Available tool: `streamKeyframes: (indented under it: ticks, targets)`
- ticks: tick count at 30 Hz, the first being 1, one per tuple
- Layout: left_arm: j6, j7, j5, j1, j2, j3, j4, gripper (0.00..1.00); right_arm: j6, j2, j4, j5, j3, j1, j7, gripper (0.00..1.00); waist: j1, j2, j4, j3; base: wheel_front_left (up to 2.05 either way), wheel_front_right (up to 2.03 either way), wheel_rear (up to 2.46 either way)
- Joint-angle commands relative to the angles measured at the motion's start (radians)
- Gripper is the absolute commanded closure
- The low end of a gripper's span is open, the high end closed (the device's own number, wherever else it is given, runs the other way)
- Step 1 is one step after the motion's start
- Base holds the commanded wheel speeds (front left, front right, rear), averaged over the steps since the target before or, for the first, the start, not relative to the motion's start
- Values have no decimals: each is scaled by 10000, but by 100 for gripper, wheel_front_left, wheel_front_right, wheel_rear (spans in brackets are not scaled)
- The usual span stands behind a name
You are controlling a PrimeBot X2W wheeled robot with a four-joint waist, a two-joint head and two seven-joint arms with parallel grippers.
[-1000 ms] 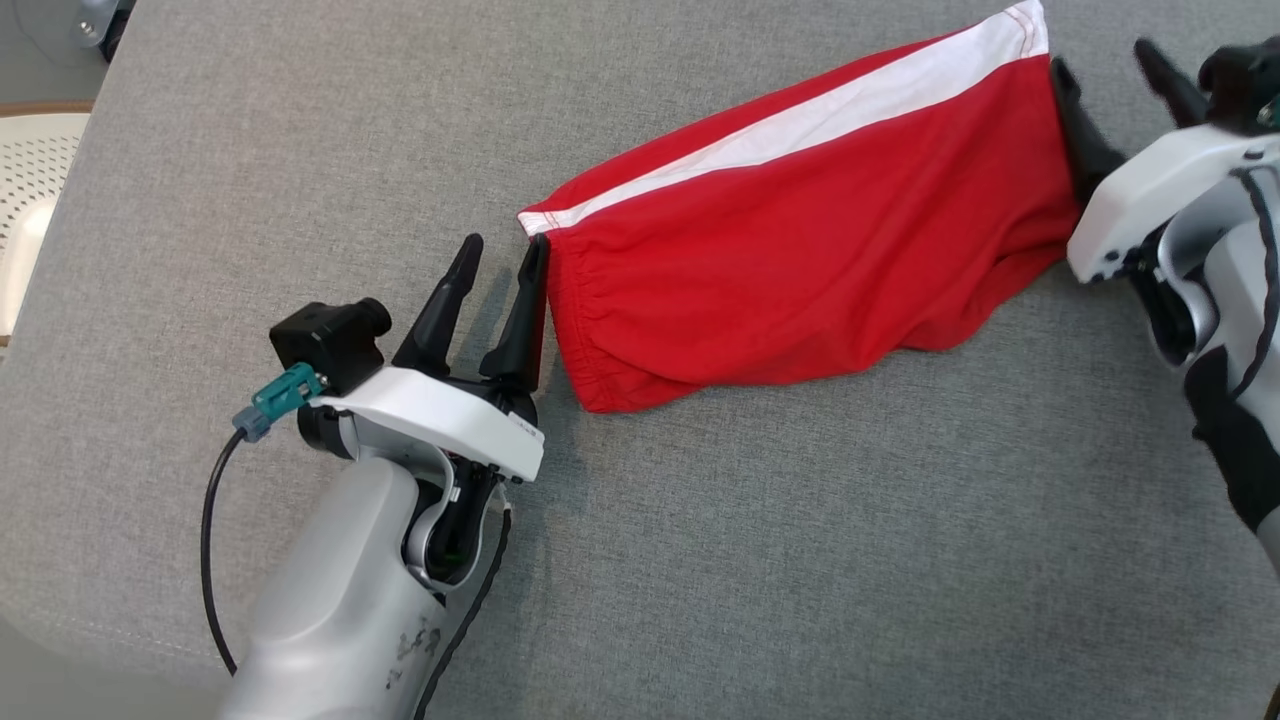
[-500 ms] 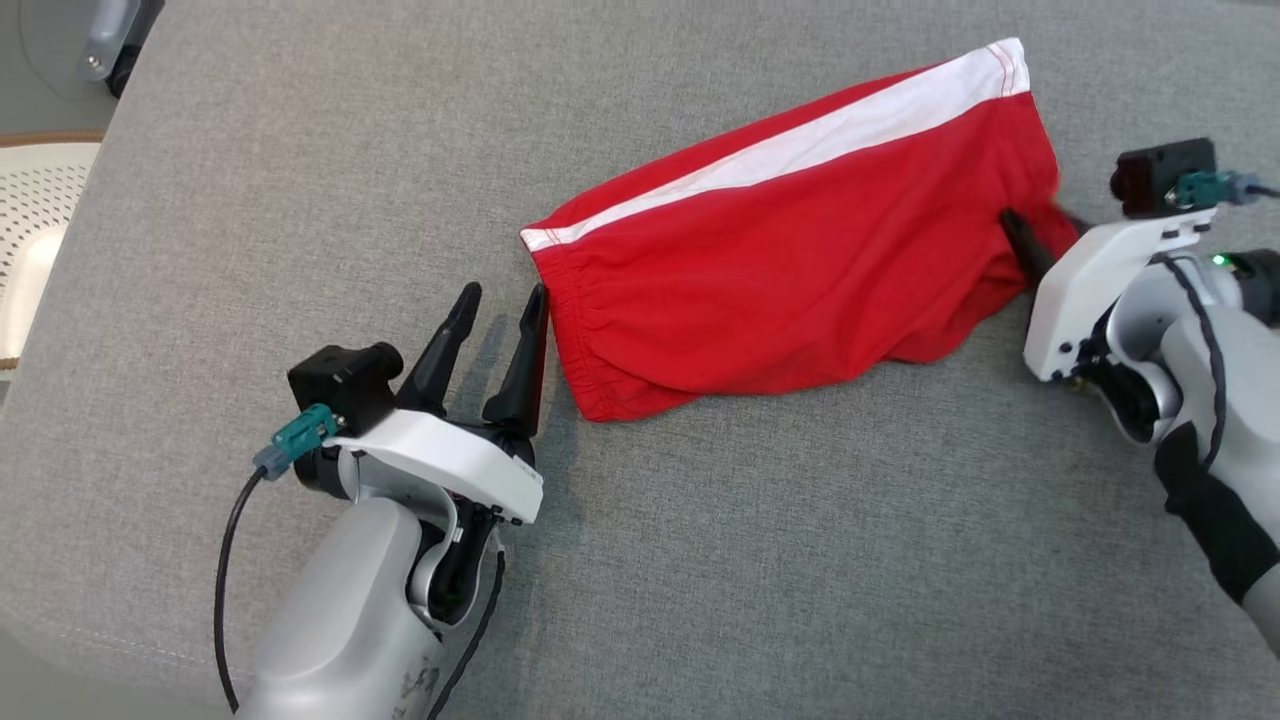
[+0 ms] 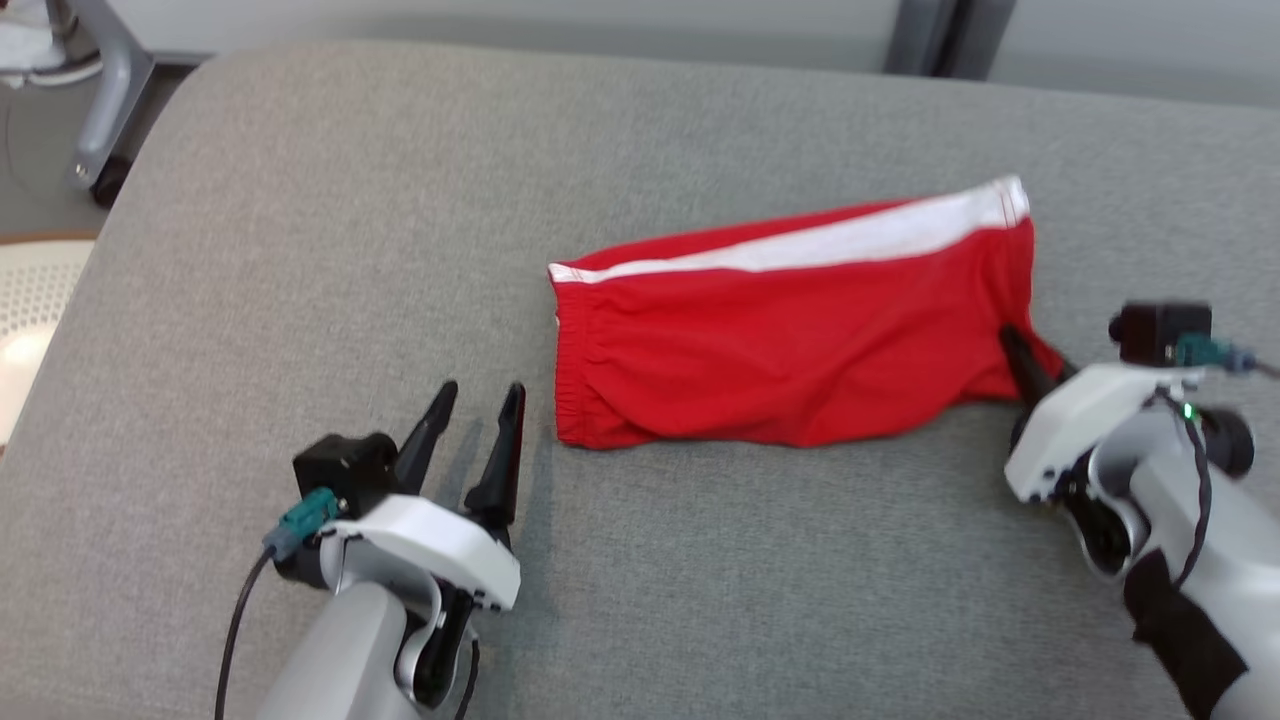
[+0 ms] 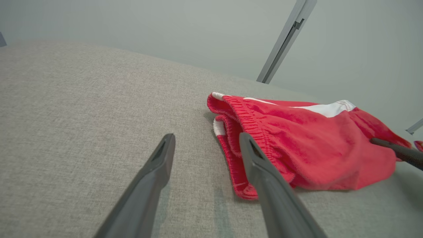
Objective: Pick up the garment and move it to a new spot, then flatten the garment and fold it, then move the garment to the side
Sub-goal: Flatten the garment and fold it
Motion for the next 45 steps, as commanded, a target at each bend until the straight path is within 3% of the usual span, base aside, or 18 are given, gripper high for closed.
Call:
streamKeyframes:
  ticks: [1, 9, 20, 26, 35, 45]
  targets:
    - [-31, -45, 152, 155, 27, 51, 37, 0, -4, -31, 59, 45, -17, 287, -114, 100, 0, -1, -252, -400, 0, 0, 0]
    - [-124, -45, 866, 1186, 39, 566, 113, 0, -4, 118, 86, 933, -304, 1704, -504, 100, 0, -1, -742, -1275, 0, 0, 0]
    - [-114, -45, 910, 2169, 37, 1154, -9, 0, -4, 125, -340, 1021, -288, 2355, -754, 100, 0, -1, -1055, -1810, 0, 0, 0]
    - [-115, -45, 835, 2122, 39, 1010, -2, 0, -3, 176, -979, 394, -39, 1654, -809, 100, 0, -1, -796, -1632, 0, 0, 0]
    - [-55, -45, 696, 2198, 36, 751, 27, 0, -3, 1077, -2123, -107, 1078, 1027, -425, 100, 0, -1, -21, -1610, 0, 0, 0]
    - [20, -45, 664, 2235, 31, 617, 34, 0, -3, 1886, -2080, -169, 2097, 862, -11, 100, 0, -1, 606, -1512, 0, 0, 0]
